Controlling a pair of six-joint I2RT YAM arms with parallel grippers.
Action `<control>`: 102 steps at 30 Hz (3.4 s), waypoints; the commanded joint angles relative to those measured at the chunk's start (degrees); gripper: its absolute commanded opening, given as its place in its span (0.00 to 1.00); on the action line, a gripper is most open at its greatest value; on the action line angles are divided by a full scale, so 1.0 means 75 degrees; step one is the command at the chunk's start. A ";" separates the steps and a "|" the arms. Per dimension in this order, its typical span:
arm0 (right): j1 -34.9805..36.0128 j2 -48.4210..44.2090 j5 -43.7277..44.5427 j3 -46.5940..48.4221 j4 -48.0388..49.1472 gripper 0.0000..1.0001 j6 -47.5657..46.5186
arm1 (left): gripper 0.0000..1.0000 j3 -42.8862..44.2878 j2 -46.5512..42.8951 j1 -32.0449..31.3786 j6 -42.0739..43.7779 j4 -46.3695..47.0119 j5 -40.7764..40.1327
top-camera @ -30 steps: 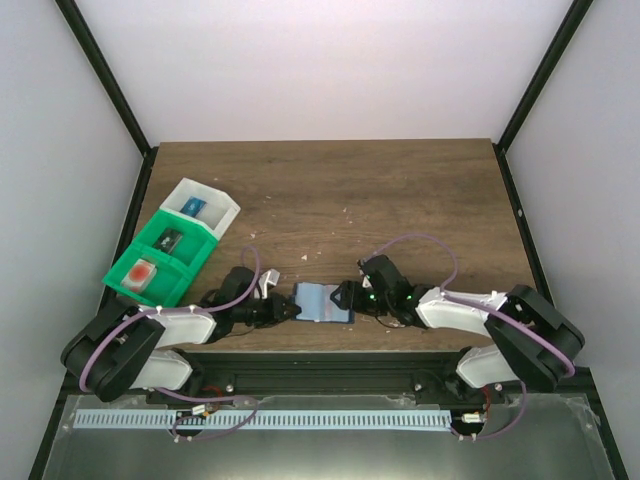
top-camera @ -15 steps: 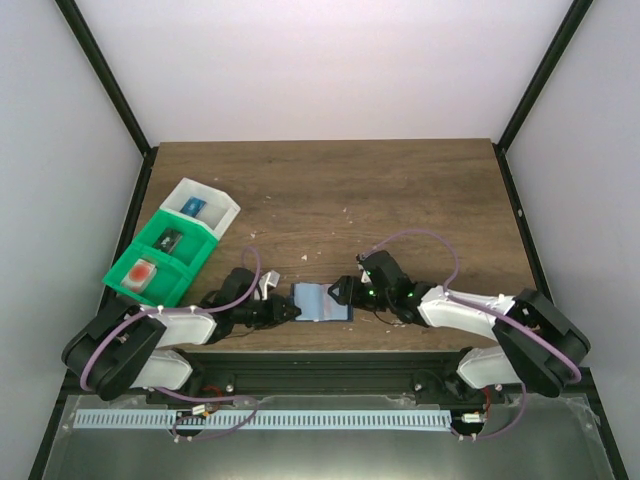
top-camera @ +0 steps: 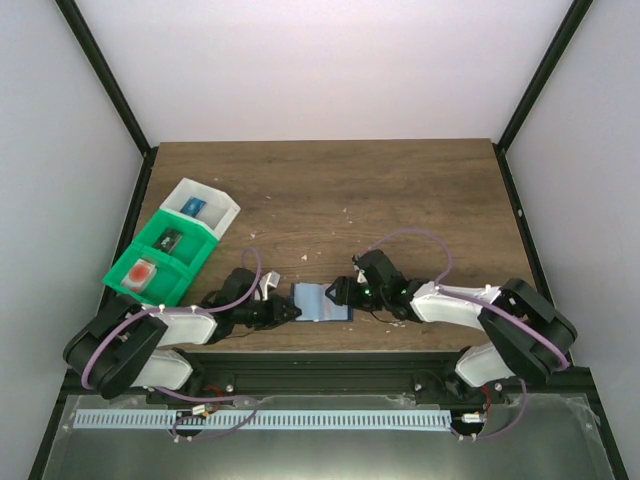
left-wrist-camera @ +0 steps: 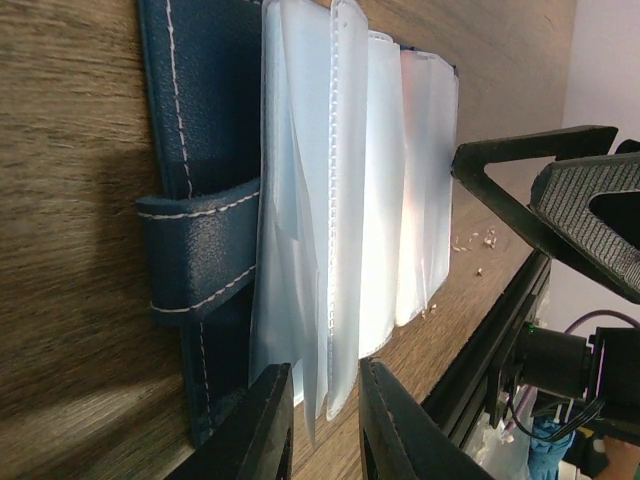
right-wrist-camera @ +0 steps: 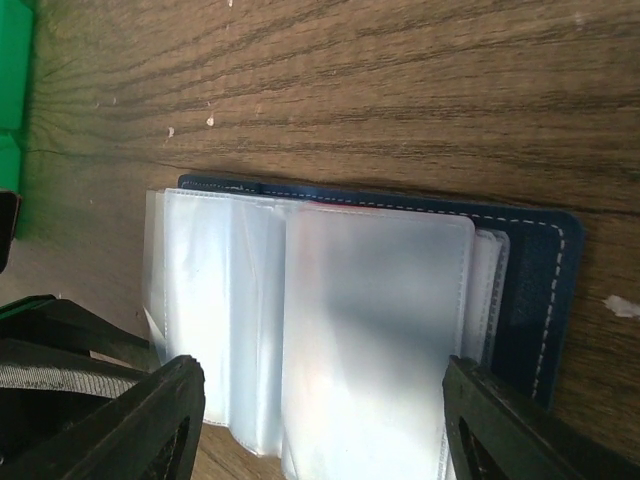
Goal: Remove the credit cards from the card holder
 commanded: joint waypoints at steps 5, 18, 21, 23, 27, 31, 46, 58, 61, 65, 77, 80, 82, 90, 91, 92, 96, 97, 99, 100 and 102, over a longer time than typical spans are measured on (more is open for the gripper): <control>-0.0026 0.0364 -0.0350 0.0383 0.0287 0.67 -0.0201 | 0.22 -0.0032 0.0116 -0.0042 0.0074 0.0148 0.0041; -0.0020 0.0417 -0.0709 0.0294 0.0668 0.67 0.0003 | 0.22 -0.0051 0.0298 -0.0041 0.0028 0.0369 0.0063; -0.0020 0.0444 -0.0803 0.0310 0.0741 0.67 0.0032 | 0.22 -0.0053 0.0285 -0.0043 0.0031 0.0359 0.0063; -0.0022 0.0465 -0.0792 0.0364 0.0684 0.67 -0.0011 | 0.22 -0.0059 0.0269 -0.0046 0.0023 0.0341 0.0054; -0.0020 0.0233 -0.0269 0.0520 0.0079 0.67 -0.0240 | 0.22 -0.0057 0.0193 -0.0039 -0.0005 0.0324 0.0052; -0.0020 -0.0121 0.0071 0.0415 -0.0290 0.68 -0.0308 | 0.22 -0.0077 0.0165 -0.0046 -0.0088 0.0378 0.0057; -0.0020 0.0017 -0.0128 0.0116 0.0089 0.67 -0.0177 | 0.22 -0.0149 0.0204 -0.0069 -0.0147 0.0499 -0.0019; -0.0014 0.0316 -0.0047 0.0155 0.0076 0.67 -0.0311 | 0.22 -0.0244 0.0090 -0.0065 -0.0241 0.0581 -0.0113; -0.0003 0.0392 -0.0086 0.0211 0.0058 0.67 -0.0355 | 0.22 -0.0206 0.0140 -0.0061 -0.0231 0.0569 -0.0093; 0.0109 0.0518 -0.0186 0.0200 0.0211 0.67 -0.0293 | 0.22 -0.0225 0.0162 -0.0074 -0.0257 0.0602 -0.0089; 0.0179 0.0718 -0.1245 0.0186 0.1396 0.67 0.0064 | 0.22 -0.0218 0.0263 -0.0074 -0.0297 0.0720 -0.0059; 0.0181 0.0678 -0.1474 0.0226 0.1658 0.67 0.0152 | 0.22 -0.0229 0.0267 -0.0086 -0.0320 0.0765 -0.0073; 0.0179 0.0623 -0.1546 0.0263 0.1713 0.67 0.0185 | 0.22 -0.0227 0.0278 -0.0088 -0.0340 0.0780 -0.0068; 0.0179 -0.0077 -0.0252 0.0465 0.0334 0.67 -0.0285 | 0.22 -0.0233 0.0244 -0.0126 -0.0368 0.0745 -0.0086; 0.0179 -0.0126 -0.0086 0.0472 0.0125 0.67 -0.0363 | 0.22 -0.0232 0.0244 -0.0120 -0.0360 0.0745 -0.0086; 0.0179 -0.0188 0.0061 0.0455 -0.0083 0.67 -0.0409 | 0.22 -0.0228 0.0233 -0.0140 -0.0364 0.0727 -0.0089; 0.0179 -0.0267 0.0284 0.0330 -0.0240 0.67 -0.0431 | 0.22 -0.0240 0.0219 -0.0137 -0.0348 0.0720 -0.0124; 0.0179 -0.0248 0.0287 0.0300 -0.0224 0.67 -0.0408 | 0.22 -0.0243 0.0224 -0.0139 -0.0347 0.0730 -0.0124; 0.0179 -0.0197 0.0270 0.0261 -0.0141 0.67 -0.0372 | 0.22 -0.0239 0.0252 -0.0138 -0.0347 0.0744 -0.0125; 0.0178 -0.0161 0.0237 0.0250 -0.0075 0.67 -0.0367 | 0.23 -0.0239 0.0264 -0.0138 -0.0347 0.0739 -0.0116; 0.0182 -0.0057 0.0115 0.0243 0.0094 0.67 -0.0344 | 0.23 -0.0236 0.0287 -0.0136 -0.0325 0.0739 -0.0097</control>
